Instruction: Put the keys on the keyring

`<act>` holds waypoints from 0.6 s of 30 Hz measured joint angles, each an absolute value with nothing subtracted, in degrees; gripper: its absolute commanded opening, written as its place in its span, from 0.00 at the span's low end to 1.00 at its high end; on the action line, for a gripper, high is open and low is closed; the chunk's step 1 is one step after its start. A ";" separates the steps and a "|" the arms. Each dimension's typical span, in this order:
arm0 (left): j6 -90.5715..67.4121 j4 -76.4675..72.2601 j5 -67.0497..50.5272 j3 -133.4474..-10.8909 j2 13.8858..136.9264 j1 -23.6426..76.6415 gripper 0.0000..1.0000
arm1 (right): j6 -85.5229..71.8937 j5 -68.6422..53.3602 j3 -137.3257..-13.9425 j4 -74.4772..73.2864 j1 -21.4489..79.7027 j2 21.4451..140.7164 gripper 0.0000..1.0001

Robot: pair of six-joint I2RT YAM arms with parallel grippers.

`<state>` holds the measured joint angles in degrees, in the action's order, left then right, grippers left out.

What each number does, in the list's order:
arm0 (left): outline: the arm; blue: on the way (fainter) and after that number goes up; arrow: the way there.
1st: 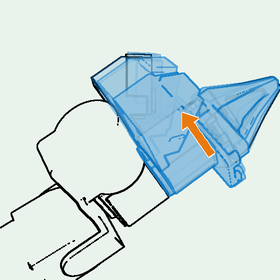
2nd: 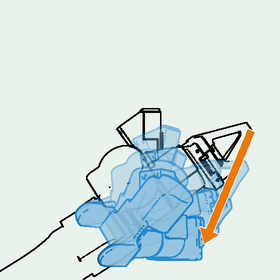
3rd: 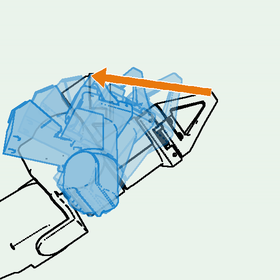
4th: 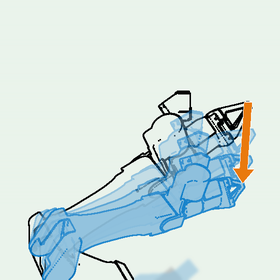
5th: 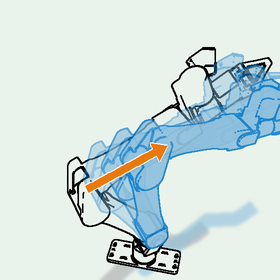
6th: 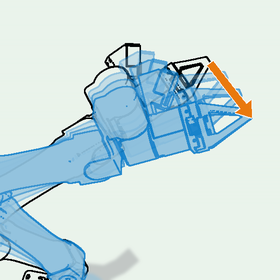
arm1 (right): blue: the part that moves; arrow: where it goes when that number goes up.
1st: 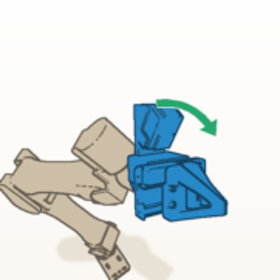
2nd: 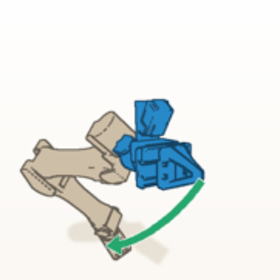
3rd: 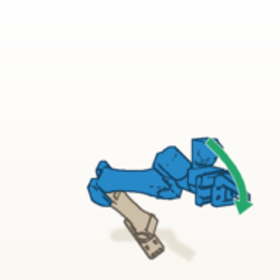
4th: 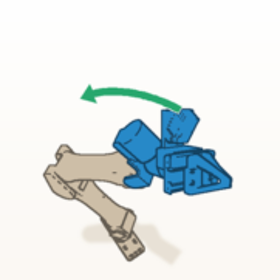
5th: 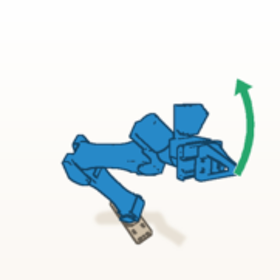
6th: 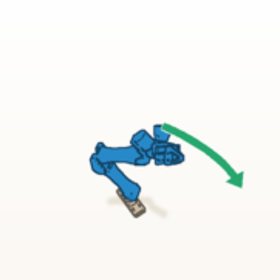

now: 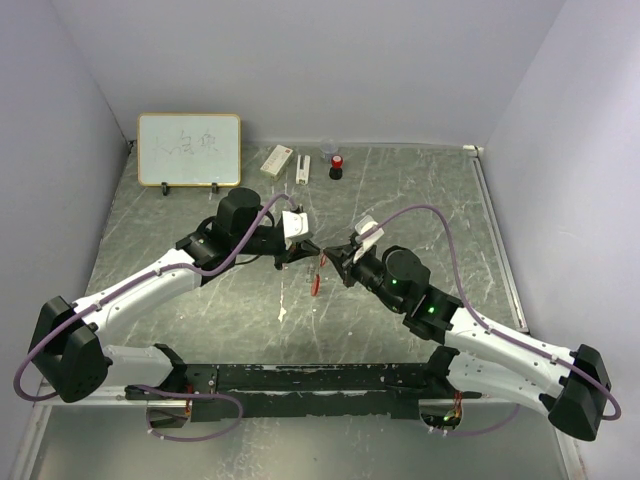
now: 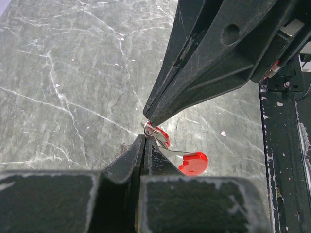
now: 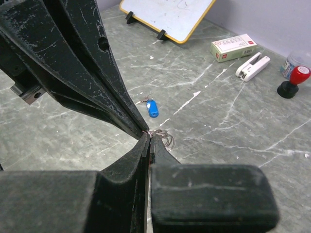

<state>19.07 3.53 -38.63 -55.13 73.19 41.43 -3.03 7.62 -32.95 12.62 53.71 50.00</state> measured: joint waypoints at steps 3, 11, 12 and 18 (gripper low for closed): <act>19.07 3.55 -38.61 -55.13 73.19 41.43 0.07 | -3.42 8.38 -32.99 12.64 53.74 50.09 0.00; 19.07 3.51 -38.63 -55.13 73.19 41.65 0.07 | -4.08 9.78 -32.99 12.60 53.78 50.09 0.00; 19.07 3.49 -38.63 -55.13 73.19 41.71 0.07 | -4.12 9.93 -32.99 12.62 53.78 50.09 0.00; 19.03 3.29 -38.61 -55.13 73.17 41.85 0.07 | -4.32 10.55 -32.99 12.62 53.82 49.95 0.00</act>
